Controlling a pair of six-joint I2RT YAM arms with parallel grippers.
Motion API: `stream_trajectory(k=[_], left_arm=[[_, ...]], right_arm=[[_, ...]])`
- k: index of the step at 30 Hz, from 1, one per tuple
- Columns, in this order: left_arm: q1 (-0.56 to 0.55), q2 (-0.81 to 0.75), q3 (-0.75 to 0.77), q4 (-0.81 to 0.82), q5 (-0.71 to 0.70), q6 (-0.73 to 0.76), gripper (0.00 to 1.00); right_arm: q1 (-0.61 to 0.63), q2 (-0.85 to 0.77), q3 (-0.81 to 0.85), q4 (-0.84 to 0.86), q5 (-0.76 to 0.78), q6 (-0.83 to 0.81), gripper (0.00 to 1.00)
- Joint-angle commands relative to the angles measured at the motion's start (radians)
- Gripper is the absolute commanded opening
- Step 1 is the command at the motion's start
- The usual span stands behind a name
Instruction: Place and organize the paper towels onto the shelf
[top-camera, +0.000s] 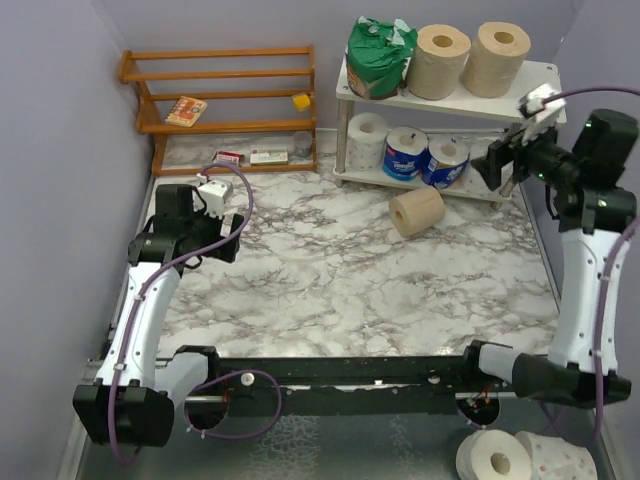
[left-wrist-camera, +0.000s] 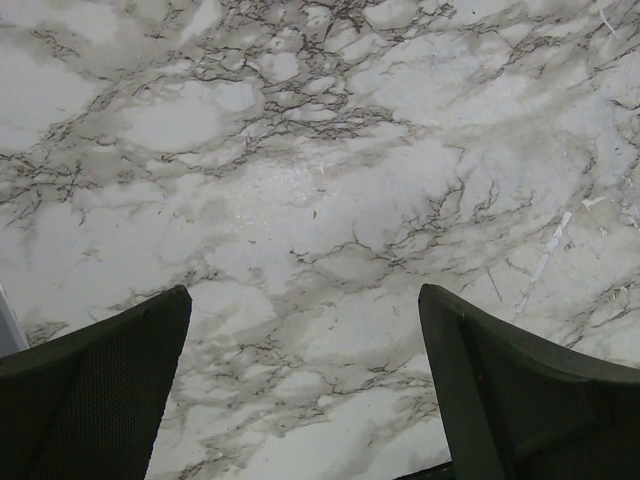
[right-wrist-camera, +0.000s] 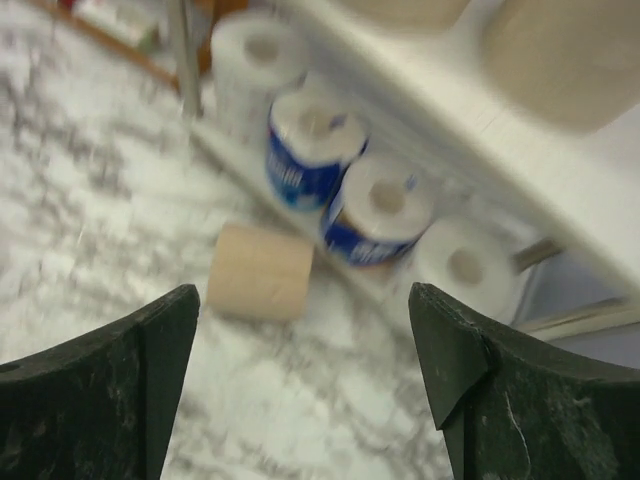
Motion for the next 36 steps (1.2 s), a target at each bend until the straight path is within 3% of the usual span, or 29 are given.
stream_trajectory(k=[1, 4, 9, 18, 24, 36], left_arm=[[0.009, 0.054, -0.014, 0.028, -0.017, -0.015, 0.99], [0.024, 0.106, -0.011, 0.022, 0.002, -0.008, 0.99], [0.032, 0.104, -0.009, 0.016, 0.032, 0.004, 0.99], [0.064, 0.069, -0.012, 0.018, 0.032, 0.004, 0.99], [0.096, 0.058, -0.013, 0.019, 0.04, 0.007, 0.99], [0.115, 0.062, -0.012, 0.017, 0.057, 0.014, 0.99]], right_arm=[[0.006, 0.055, -0.127, -0.35, -0.063, -0.243, 0.85], [0.06, 0.02, -0.214, -0.306, -0.017, -0.216, 0.85], [0.291, 0.006, -0.357, -0.206, 0.228, -0.152, 0.83], [0.597, 0.158, -0.341, -0.07, 0.587, -0.106, 0.8], [0.628, 0.286, -0.32, 0.043, 0.761, -0.15, 0.79], [0.649, 0.431, -0.266, 0.145, 0.81, -0.134, 0.72]])
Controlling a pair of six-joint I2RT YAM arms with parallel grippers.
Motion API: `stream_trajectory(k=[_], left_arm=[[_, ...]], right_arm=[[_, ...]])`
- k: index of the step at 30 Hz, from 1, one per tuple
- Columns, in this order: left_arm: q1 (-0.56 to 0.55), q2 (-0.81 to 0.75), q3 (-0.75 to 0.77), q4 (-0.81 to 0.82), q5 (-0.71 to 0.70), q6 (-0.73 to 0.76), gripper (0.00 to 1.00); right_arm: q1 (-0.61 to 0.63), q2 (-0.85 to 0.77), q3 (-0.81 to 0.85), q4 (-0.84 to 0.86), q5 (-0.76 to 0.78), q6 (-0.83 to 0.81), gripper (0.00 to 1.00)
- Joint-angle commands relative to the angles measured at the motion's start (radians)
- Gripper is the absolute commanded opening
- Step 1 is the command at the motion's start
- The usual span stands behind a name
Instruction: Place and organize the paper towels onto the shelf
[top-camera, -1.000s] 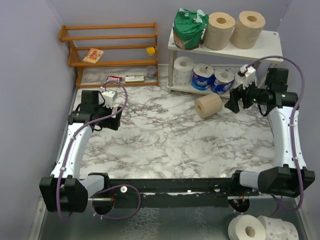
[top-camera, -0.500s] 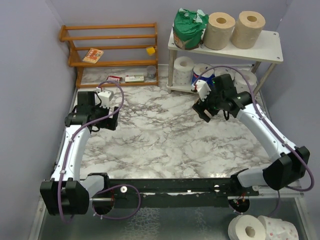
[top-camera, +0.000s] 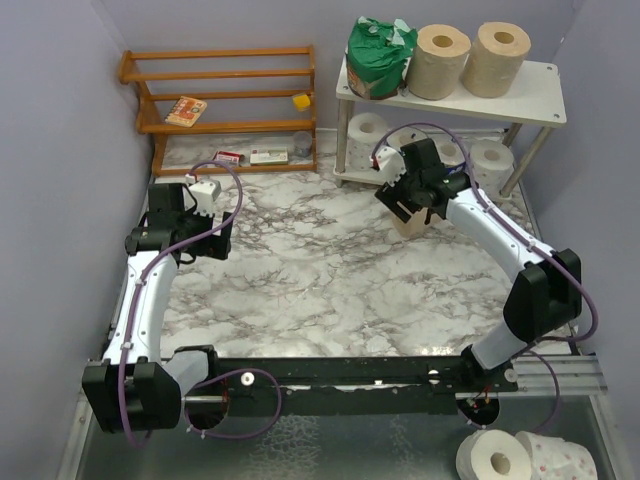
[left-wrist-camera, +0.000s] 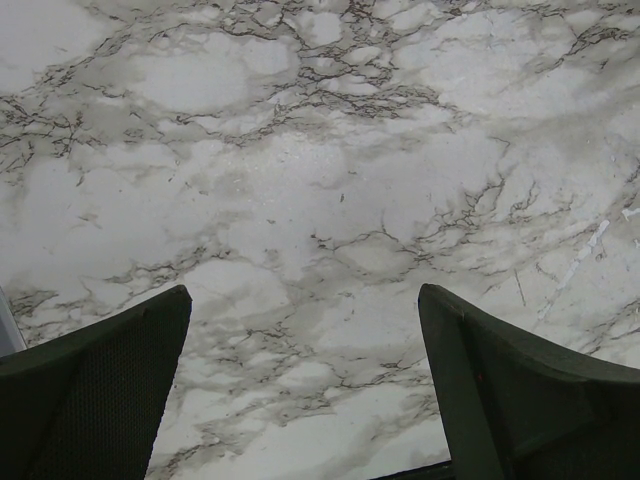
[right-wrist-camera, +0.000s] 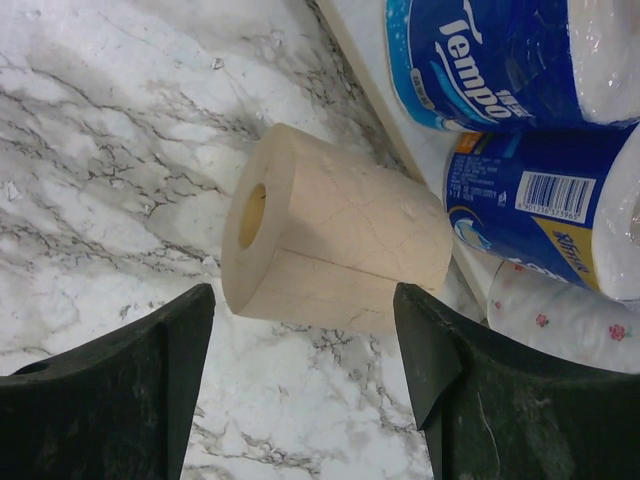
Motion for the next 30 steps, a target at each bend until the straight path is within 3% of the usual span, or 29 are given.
stream_trajectory(k=[1, 30], left_arm=[[0.008, -0.014, 0.0, 0.008, 0.038, 0.013, 0.99], [0.01, -0.016, 0.0, 0.006, 0.05, 0.019, 0.99]], right_arm=[[0.022, 0.035, 0.042, 0.061, 0.052, 0.002, 0.71], [0.05, 0.182, 0.0, 0.12, 0.212, -0.028, 0.58]])
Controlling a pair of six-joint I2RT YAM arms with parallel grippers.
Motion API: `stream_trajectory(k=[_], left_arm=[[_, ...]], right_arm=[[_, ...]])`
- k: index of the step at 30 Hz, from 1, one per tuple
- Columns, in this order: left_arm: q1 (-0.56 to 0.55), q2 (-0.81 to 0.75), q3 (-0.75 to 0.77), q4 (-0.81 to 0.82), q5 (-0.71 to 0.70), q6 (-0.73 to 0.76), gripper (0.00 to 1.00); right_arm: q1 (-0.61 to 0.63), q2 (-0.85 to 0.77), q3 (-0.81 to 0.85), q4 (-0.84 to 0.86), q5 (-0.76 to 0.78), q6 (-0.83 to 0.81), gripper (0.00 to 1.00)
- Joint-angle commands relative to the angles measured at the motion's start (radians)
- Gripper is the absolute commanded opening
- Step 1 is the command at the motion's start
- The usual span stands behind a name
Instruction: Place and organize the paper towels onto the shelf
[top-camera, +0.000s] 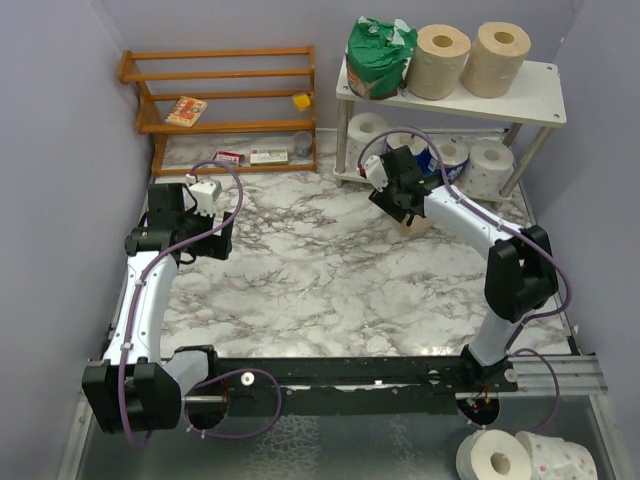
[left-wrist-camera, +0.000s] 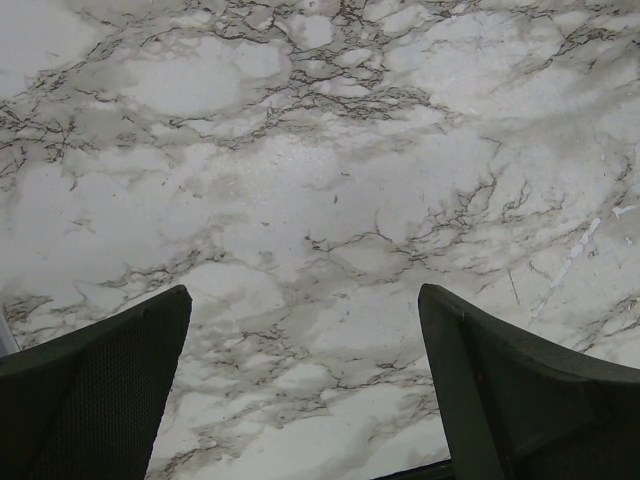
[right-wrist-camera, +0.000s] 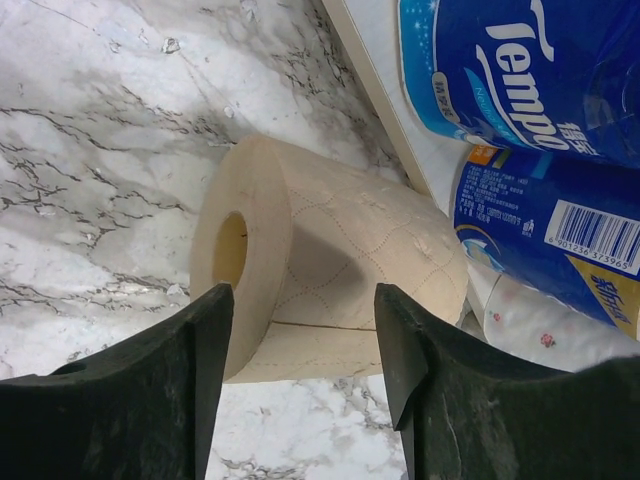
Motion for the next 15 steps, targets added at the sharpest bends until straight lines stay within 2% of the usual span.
stream_trajectory(k=[1, 7, 15], left_arm=[[0.01, -0.014, 0.0, 0.005, 0.031, 0.014, 0.99], [0.01, -0.012, -0.001, 0.006, 0.03, 0.013, 0.99], [0.01, -0.009, 0.0, 0.005, 0.032, 0.014, 0.99]], right_arm=[[0.007, 0.018, -0.017, 0.038, 0.045, -0.009, 0.57], [0.009, 0.038, -0.038, 0.045, 0.068, -0.018, 0.55], [0.018, 0.061, -0.05, 0.045, 0.082, -0.014, 0.43]])
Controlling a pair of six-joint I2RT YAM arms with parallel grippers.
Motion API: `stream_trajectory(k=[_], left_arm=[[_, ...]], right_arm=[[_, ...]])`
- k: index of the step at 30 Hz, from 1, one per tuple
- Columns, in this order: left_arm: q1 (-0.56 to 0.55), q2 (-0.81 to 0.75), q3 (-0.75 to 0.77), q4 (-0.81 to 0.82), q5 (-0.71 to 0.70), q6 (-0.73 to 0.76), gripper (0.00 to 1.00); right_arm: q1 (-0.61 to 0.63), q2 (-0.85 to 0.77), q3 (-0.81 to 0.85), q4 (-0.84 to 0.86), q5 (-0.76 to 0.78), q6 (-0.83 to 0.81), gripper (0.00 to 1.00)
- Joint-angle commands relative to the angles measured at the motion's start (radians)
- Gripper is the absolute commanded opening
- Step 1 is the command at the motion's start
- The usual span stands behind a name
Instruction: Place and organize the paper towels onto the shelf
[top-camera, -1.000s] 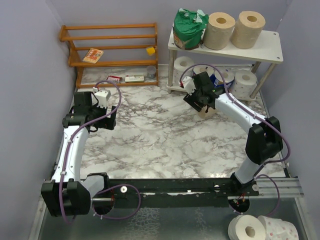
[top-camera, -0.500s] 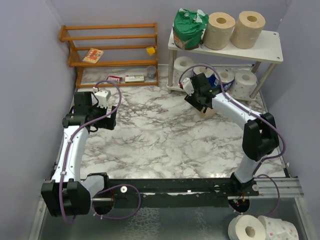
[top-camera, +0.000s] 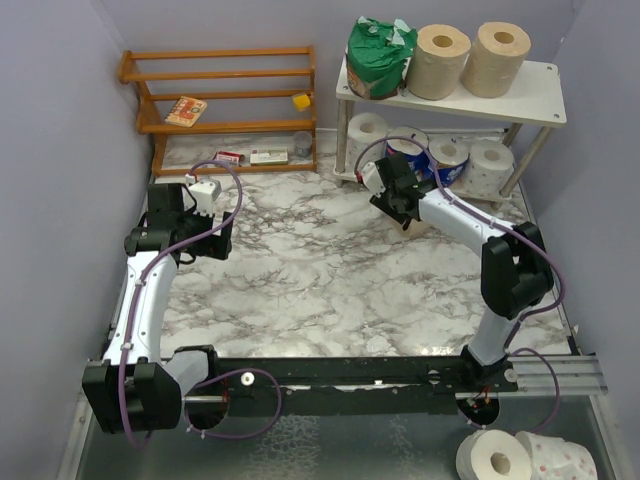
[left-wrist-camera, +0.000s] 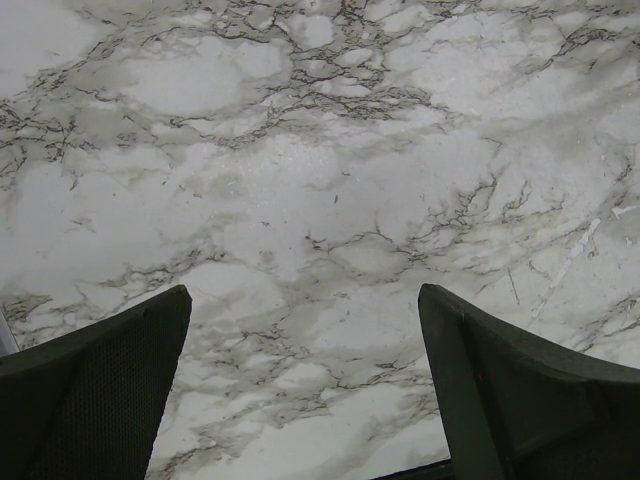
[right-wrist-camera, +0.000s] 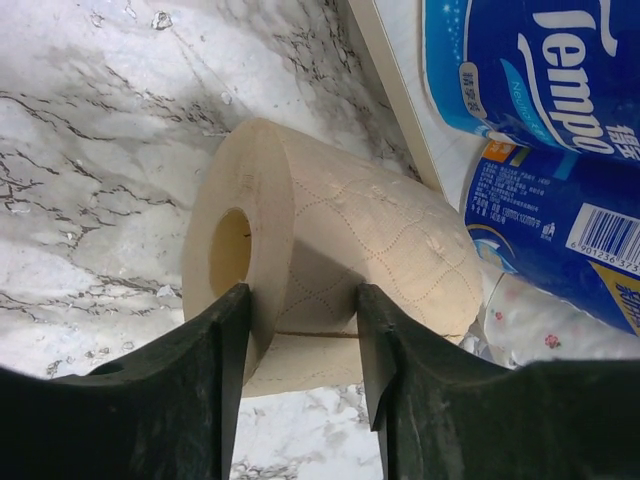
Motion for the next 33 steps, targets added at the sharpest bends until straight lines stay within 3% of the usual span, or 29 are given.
stream_trajectory(k=[1, 6, 10, 16, 20, 21, 23, 29, 33], left_arm=[[0.006, -0.009, -0.001, 0.005, 0.031, 0.015, 0.99], [0.006, -0.009, -0.001, 0.005, 0.03, 0.014, 0.99], [0.006, -0.009, -0.001, 0.006, 0.031, 0.014, 0.99], [0.006, -0.004, 0.0, 0.006, 0.033, 0.016, 0.99], [0.006, -0.005, -0.001, 0.005, 0.035, 0.016, 0.99], [0.007, -0.006, -0.001, 0.004, 0.036, 0.017, 0.99], [0.006, -0.006, -0.001, 0.004, 0.036, 0.017, 0.99], [0.006, 0.007, 0.0, 0.005, 0.036, 0.014, 0.99], [0.007, 0.017, -0.001, 0.005, 0.033, 0.012, 0.99]], right_arm=[[0.011, 0.034, -0.02, 0.016, 0.03, 0.003, 0.41], [0.013, 0.043, -0.037, 0.025, 0.051, 0.001, 0.27], [0.012, 0.043, -0.055, 0.045, 0.089, -0.008, 0.02], [0.012, -0.027, 0.011, -0.029, 0.036, 0.059, 0.01], [0.011, -0.175, 0.13, -0.148, -0.22, 0.209, 0.01], [0.011, -0.281, 0.16, -0.195, -0.449, 0.264, 0.01], [0.002, -0.278, 0.2, -0.279, -0.504, 0.307, 0.01], [-0.004, -0.398, 0.053, -0.286, -0.578, 0.275, 0.01], [-0.004, -0.479, 0.027, -0.249, -0.531, 0.336, 0.01]])
